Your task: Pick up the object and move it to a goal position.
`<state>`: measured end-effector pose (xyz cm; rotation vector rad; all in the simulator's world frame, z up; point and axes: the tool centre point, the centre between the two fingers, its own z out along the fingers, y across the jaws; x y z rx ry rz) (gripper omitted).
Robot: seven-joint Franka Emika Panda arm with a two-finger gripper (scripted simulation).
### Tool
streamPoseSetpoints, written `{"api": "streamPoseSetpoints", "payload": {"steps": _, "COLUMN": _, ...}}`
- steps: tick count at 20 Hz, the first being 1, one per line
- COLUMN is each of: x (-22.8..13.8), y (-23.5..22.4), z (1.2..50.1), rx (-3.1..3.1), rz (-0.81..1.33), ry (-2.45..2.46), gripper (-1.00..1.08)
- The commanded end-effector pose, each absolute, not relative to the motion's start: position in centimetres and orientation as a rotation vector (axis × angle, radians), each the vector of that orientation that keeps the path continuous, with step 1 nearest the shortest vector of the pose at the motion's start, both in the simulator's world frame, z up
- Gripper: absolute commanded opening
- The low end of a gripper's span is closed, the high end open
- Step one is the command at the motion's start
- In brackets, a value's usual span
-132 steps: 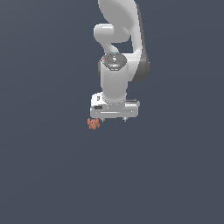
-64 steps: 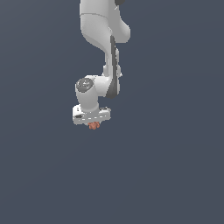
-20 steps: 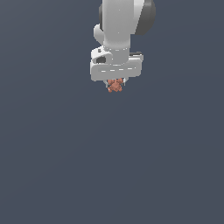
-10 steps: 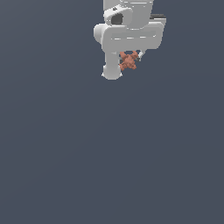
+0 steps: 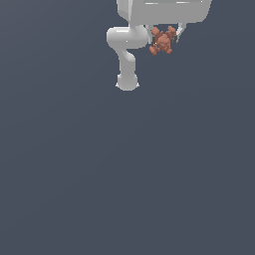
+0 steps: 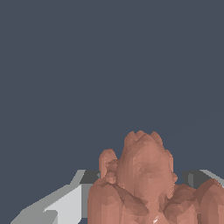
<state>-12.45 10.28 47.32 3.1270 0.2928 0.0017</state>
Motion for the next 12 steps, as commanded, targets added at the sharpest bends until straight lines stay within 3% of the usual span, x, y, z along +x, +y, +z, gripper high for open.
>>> {"api": "streamPoseSetpoints", "payload": {"steps": 1, "x": -12.6, "y": 10.9, "z": 48.6, "rx": 3.128, "rz": 0.000, "ry": 0.292, "gripper": -1.00}}
{"api": "streamPoseSetpoints", "payload": {"steps": 12, "x": -12.5, "y": 11.8, "z": 50.5, "rx": 3.128, "rz": 0.000, "ry": 0.291, "gripper": -1.00}}
